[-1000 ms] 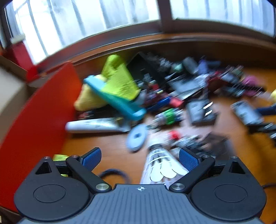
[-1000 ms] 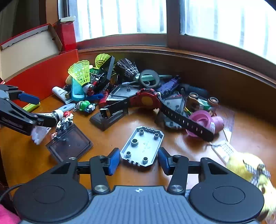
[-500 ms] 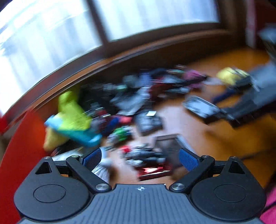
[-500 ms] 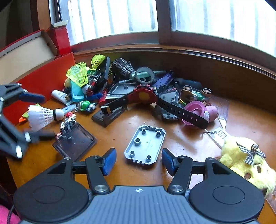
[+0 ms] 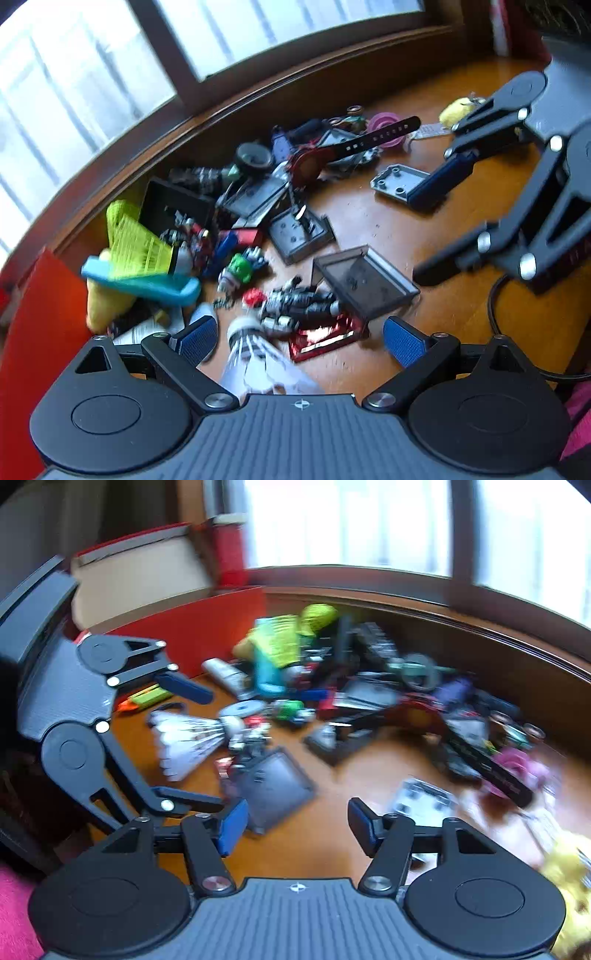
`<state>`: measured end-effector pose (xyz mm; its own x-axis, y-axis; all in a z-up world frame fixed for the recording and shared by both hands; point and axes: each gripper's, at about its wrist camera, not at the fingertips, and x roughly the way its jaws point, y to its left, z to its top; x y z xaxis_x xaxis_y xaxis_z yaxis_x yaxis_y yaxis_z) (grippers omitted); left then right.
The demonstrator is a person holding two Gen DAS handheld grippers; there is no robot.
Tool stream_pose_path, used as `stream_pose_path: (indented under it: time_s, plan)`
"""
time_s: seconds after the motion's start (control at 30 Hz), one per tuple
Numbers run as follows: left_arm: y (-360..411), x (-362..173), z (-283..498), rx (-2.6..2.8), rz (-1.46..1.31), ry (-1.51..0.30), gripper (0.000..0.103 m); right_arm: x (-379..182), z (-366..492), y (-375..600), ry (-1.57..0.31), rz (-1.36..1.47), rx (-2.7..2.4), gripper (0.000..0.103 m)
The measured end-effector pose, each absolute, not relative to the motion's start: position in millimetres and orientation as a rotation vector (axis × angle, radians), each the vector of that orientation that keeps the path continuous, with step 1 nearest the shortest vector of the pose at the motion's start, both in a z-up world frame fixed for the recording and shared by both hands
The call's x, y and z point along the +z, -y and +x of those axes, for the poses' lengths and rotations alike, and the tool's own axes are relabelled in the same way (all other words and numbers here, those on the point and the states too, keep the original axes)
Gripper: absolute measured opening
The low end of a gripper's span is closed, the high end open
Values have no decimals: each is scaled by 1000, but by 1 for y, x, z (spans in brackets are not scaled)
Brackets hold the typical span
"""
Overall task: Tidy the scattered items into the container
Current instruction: 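Close left gripper on the dark clear plastic case and lift it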
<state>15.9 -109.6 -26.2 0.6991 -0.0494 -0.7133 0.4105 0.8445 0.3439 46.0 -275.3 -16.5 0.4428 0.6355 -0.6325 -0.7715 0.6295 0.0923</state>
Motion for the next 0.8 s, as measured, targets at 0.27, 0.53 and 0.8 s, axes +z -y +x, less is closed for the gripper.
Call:
stream_pose_path:
  time_s: [0.27,0.53,0.8]
  plan:
    - [102,-25,11,-244,477,-748,98,-31,47,250,-674,-390,829,64]
    - [116,-20,28,-347,476,-690,98,-28,76,302,-694,-197,541,64]
    - [123,-25,76,-565,577,-735,86,-28,63,328,-689,-52,495,71]
